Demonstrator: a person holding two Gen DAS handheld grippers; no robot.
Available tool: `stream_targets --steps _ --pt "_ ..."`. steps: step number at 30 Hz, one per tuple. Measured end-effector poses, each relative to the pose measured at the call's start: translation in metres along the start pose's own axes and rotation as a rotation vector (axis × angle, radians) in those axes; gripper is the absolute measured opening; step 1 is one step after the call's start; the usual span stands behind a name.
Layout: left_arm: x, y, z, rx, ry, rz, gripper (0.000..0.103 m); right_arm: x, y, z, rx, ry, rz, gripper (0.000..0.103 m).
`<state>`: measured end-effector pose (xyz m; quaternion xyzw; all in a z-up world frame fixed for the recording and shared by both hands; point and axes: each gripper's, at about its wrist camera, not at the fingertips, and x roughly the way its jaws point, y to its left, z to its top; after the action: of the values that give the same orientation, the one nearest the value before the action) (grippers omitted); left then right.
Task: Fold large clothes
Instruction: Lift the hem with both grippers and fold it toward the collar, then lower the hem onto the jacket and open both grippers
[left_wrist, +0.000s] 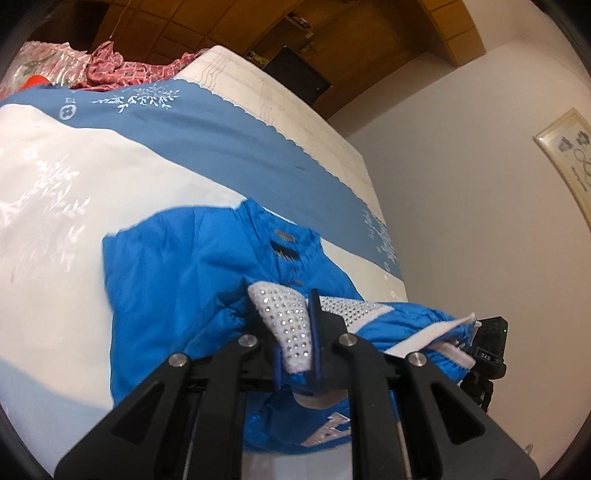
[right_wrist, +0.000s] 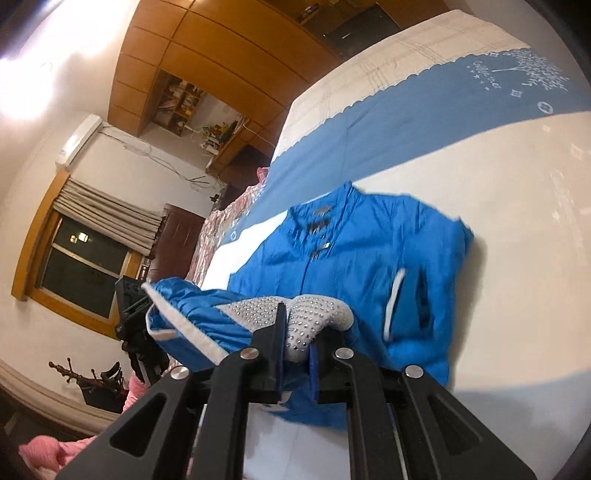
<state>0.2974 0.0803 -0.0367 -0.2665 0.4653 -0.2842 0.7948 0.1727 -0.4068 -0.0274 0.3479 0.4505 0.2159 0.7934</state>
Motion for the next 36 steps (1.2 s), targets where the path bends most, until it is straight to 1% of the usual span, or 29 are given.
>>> stream_targets --steps 4,6,10,13,16,19,21,23,24,25,26,27,28,29,30,31,33,34,36 --pt "0.031 0.019 0.027 -0.026 0.019 0.037 0.010 0.022 -0.017 0.033 0.036 0.014 0.003 0.009" --pt "0.050 0.029 0.039 -0.040 0.037 0.067 0.010 0.037 -0.027 0.049 0.057 0.025 -0.004 0.009" --pt "0.079 0.051 0.053 -0.073 0.075 0.125 0.010 0.068 -0.052 0.071 0.100 0.058 -0.035 0.009" --pt "0.104 0.071 0.060 -0.105 0.115 0.166 0.011 0.086 -0.072 0.079 0.142 0.078 -0.058 0.009" --pt "0.118 0.082 0.063 -0.134 0.135 0.166 0.011 0.104 -0.093 0.083 0.193 0.102 -0.083 0.010" --pt "0.127 0.090 0.063 -0.145 0.152 0.176 0.013 0.113 -0.102 0.082 0.209 0.115 -0.115 0.011" --pt "0.128 0.092 0.063 -0.155 0.158 0.173 0.014 0.113 -0.103 0.081 0.211 0.119 -0.131 0.013" --pt "0.126 0.093 0.064 -0.171 0.164 0.163 0.015 0.111 -0.103 0.081 0.216 0.123 -0.124 0.017" --pt "0.122 0.094 0.064 -0.183 0.167 0.150 0.016 0.108 -0.103 0.081 0.222 0.121 -0.114 0.021" --pt "0.120 0.094 0.064 -0.191 0.165 0.138 0.019 0.104 -0.103 0.079 0.234 0.118 -0.094 0.028" --pt "0.114 0.093 0.064 -0.199 0.161 0.113 0.021 0.100 -0.103 0.079 0.240 0.114 -0.082 0.032" --pt "0.107 0.092 0.063 -0.203 0.157 0.090 0.025 0.095 -0.102 0.078 0.241 0.104 -0.073 0.045" --pt "0.099 0.090 0.061 -0.197 0.151 0.075 0.029 0.086 -0.098 0.076 0.223 0.081 -0.083 0.054" --pt "0.093 0.087 0.059 -0.187 0.146 0.070 0.031 0.080 -0.094 0.075 0.205 0.069 -0.098 0.055" --pt "0.083 0.084 0.056 -0.163 0.133 0.068 0.036 0.075 -0.090 0.072 0.185 0.066 -0.104 0.055" --pt "0.074 0.080 0.051 -0.137 0.117 0.091 0.043 0.070 -0.087 0.068 0.173 0.069 -0.103 0.055" --pt "0.060 0.077 0.040 -0.082 0.087 0.164 0.045 0.065 -0.080 0.058 0.143 0.079 -0.120 0.055" --pt "0.054 0.076 0.033 -0.053 0.079 0.208 0.045 0.064 -0.078 0.051 0.126 0.087 -0.145 0.055" --pt "0.049 0.077 0.020 -0.013 0.077 0.279 0.047 0.067 -0.076 0.040 0.110 0.104 -0.168 0.055"
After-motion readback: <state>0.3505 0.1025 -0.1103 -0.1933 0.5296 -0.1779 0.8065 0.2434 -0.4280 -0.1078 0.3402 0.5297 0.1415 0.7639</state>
